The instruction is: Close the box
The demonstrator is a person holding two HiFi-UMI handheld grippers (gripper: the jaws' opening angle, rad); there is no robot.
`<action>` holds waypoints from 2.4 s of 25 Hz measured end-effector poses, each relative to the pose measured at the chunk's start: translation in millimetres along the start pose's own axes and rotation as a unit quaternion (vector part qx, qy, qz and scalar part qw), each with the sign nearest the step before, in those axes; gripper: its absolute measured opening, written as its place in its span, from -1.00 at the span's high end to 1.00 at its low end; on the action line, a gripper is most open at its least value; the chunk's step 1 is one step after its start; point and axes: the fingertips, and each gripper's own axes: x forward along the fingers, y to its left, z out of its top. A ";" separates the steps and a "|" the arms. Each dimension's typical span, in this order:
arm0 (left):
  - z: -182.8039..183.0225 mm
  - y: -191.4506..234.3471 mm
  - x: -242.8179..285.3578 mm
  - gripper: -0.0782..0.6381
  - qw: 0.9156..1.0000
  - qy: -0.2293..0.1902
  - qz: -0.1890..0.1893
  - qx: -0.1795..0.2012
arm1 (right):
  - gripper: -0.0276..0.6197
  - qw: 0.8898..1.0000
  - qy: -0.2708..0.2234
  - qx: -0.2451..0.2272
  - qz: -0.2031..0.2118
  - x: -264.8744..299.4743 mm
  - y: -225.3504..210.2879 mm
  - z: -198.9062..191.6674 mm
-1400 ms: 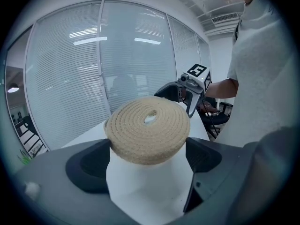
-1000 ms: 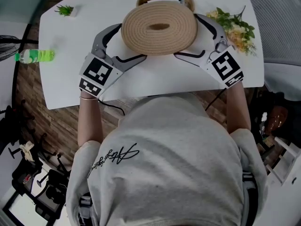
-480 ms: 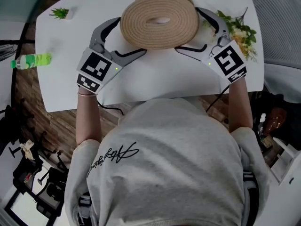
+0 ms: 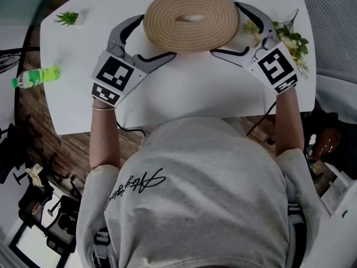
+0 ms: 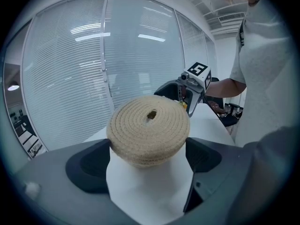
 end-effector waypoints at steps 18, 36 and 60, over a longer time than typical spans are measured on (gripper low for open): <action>-1.1 25.7 19.9 -0.61 1.000 0.014 0.010 -0.008 | -0.87 1.000 0.006 0.000 0.013 19.6 -28.8 -9.1; -9.8 35.5 33.1 -0.61 0.999 0.036 -0.001 -0.022 | -0.87 0.999 0.013 0.024 0.030 34.0 -37.2 -23.1; -12.8 30.9 37.2 -0.61 0.999 0.024 -0.012 -0.034 | -0.87 0.996 0.010 0.077 0.045 35.3 -31.7 -32.3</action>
